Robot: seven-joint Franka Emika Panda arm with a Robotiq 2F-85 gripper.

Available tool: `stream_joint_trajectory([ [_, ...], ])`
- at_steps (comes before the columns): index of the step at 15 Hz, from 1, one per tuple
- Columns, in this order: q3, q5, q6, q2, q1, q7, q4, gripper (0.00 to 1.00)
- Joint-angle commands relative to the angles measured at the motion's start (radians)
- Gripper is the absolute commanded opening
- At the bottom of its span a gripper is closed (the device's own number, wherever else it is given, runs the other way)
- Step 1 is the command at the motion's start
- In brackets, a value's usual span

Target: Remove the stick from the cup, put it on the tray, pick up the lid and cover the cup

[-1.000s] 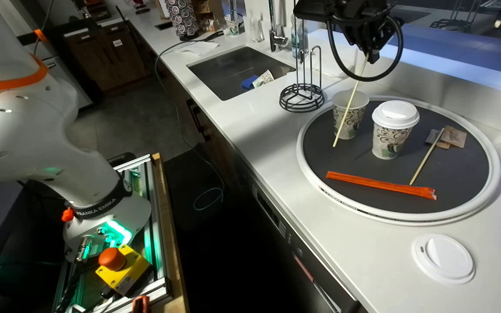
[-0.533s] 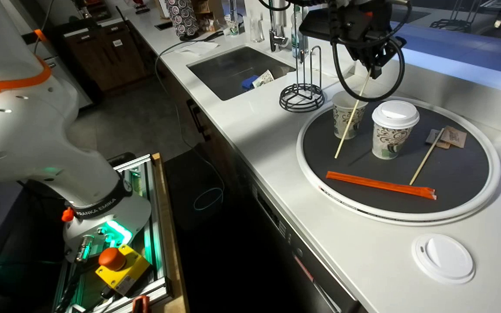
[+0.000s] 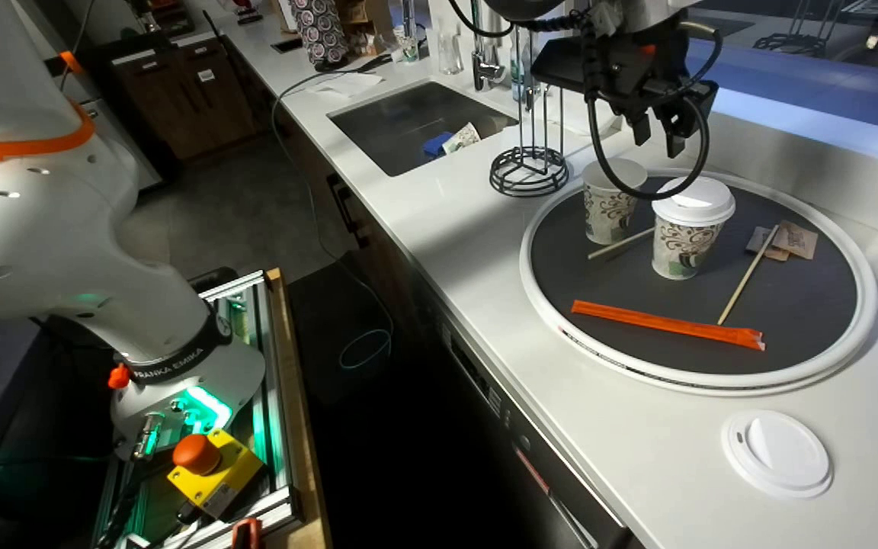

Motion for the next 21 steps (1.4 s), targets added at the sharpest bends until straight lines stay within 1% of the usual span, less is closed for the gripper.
stream_joint_trajectory([
  [1,0.012,0.023,0.012,0.012,-0.011,-0.003,0.011,0.82],
  [2,0.015,0.032,0.008,0.006,-0.012,-0.005,0.01,0.91],
  [3,0.015,0.042,-0.003,-0.001,-0.013,0.005,0.011,0.98],
  [4,0.001,0.029,-0.004,-0.009,-0.007,0.063,0.011,1.0],
  [5,-0.009,0.037,-0.03,-0.012,-0.008,0.115,0.021,1.0],
  [6,-0.027,0.014,-0.028,-0.013,-0.005,0.184,0.027,1.0],
  [10,-0.078,0.021,-0.034,0.005,-0.03,0.33,0.053,1.0],
  [12,-0.1,0.041,-0.062,0.021,-0.05,0.384,0.071,1.0],
  [13,-0.085,0.021,-0.019,0.0,-0.04,0.328,0.043,1.0],
  [15,-0.098,0.025,-0.028,0.007,-0.054,0.354,0.049,1.0],
  [18,-0.097,0.027,-0.028,0.012,-0.054,0.367,0.052,1.0],
  [19,-0.111,0.003,-0.038,0.03,-0.049,0.418,0.071,1.0],
  [20,-0.14,-0.037,-0.039,0.062,-0.044,0.512,0.101,1.0],
  [21,-0.155,-0.045,-0.033,0.082,-0.052,0.554,0.117,1.0],
])
